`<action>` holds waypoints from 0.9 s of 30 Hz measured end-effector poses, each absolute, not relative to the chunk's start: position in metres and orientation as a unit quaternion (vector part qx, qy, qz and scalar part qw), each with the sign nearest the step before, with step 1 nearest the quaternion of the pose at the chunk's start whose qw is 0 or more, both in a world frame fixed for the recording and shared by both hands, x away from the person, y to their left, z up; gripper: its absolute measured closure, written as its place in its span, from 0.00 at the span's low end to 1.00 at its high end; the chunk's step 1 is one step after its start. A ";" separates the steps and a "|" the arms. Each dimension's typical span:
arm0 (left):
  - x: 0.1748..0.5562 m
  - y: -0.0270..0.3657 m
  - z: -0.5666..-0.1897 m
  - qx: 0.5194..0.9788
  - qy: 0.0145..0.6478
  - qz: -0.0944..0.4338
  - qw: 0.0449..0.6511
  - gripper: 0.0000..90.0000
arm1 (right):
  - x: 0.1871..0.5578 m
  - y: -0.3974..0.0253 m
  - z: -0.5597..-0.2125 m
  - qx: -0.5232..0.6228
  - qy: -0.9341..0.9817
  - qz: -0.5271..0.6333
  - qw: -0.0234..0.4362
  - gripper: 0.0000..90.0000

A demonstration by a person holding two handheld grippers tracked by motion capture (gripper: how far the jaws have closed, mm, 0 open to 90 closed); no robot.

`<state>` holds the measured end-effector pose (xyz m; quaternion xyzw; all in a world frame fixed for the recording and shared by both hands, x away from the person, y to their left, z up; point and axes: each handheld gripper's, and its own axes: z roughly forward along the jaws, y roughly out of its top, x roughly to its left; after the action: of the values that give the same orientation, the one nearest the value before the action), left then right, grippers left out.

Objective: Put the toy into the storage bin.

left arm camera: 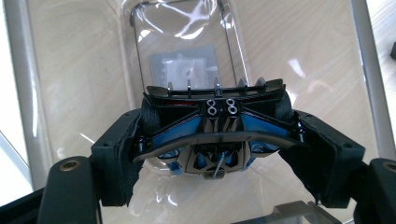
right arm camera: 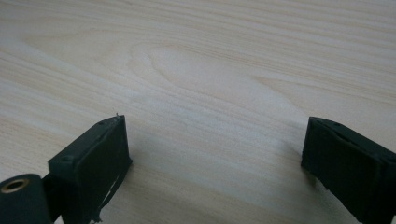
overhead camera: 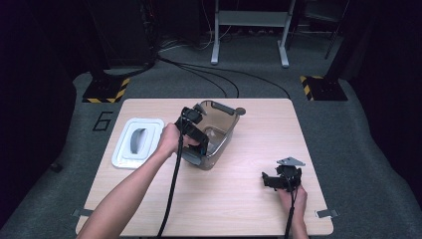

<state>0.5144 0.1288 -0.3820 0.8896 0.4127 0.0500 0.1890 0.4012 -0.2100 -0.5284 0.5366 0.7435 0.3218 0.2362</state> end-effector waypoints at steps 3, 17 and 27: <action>0.513 0.129 -0.383 0.891 0.410 0.053 0.189 0.27 | 0.401 -0.210 -0.528 0.536 0.744 0.322 0.236 0.07; 0.503 0.135 -0.382 0.886 0.419 0.064 0.189 0.27 | 0.401 -0.210 -0.528 0.537 0.744 0.322 0.236 0.07; 0.496 0.140 -0.381 0.886 0.420 0.063 0.188 0.26 | 0.401 -0.210 -0.528 0.536 0.744 0.321 0.236 0.07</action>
<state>0.4956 0.1400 -0.3814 0.8855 0.4201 0.0632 0.1881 0.4011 -0.2101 -0.5283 0.5360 0.7441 0.3213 0.2361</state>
